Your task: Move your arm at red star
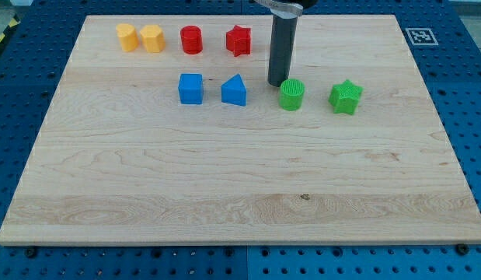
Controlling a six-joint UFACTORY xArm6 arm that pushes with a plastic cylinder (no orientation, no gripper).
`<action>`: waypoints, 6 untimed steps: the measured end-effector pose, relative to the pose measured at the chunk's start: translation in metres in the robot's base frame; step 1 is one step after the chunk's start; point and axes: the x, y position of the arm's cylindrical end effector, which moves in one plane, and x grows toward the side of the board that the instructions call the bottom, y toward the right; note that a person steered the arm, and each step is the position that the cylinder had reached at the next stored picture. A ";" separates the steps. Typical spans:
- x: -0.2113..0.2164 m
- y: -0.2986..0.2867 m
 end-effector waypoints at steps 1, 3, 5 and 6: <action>0.000 0.001; -0.029 -0.009; -0.106 0.005; -0.141 -0.007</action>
